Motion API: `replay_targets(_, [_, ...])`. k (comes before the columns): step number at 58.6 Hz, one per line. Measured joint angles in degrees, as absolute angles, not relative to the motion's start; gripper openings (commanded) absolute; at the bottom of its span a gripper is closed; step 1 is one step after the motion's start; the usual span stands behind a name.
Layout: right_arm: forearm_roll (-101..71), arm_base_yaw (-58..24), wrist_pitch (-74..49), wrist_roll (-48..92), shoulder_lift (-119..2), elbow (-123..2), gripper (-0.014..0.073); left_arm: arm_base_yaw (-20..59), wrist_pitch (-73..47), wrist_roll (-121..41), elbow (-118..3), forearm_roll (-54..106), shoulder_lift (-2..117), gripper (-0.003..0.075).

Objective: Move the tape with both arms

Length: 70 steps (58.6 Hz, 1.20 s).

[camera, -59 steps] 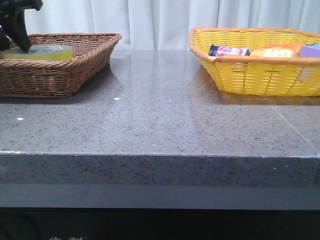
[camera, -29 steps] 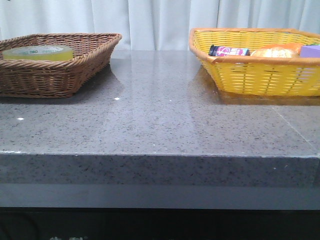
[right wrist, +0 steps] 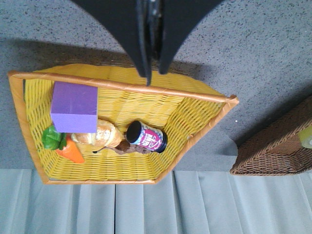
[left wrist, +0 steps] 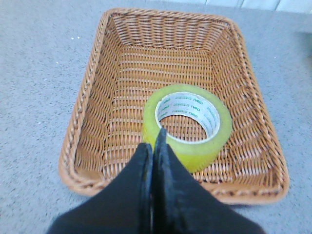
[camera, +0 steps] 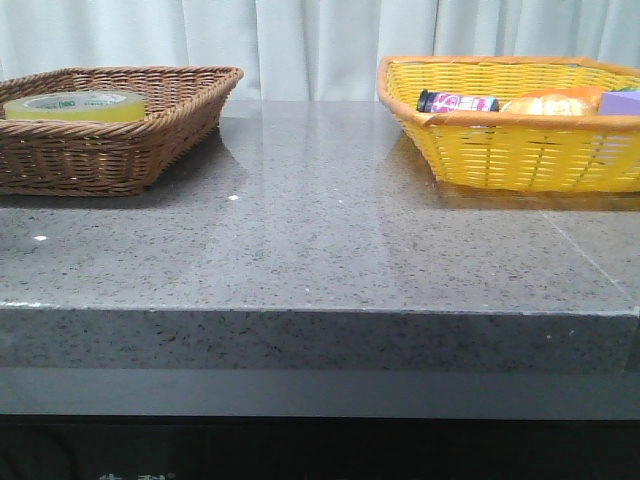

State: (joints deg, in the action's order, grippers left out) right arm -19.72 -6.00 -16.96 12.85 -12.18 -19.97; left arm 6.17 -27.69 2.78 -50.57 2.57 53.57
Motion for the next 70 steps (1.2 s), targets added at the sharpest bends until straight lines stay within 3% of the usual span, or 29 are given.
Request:
replay_targets(18, [-19.72, -6.0, -16.94, 12.85, -12.18, -19.97, -0.012, 6.17, -23.37, 2.78, -32.28, 2.46, 29.9, -0.002])
replay_targets(38, [-19.72, -6.0, -16.94, 12.85, -12.18, -19.97, -0.012, 6.17, -23.61, 2.78, -22.67, 2.46, 11.4, -0.002])
replay_targets(70, [-19.72, -6.0, -16.94, 12.85, -12.18, -19.97, -0.012, 6.17, -23.83, 2.78, -21.49, 2.46, 8.16, -0.002])
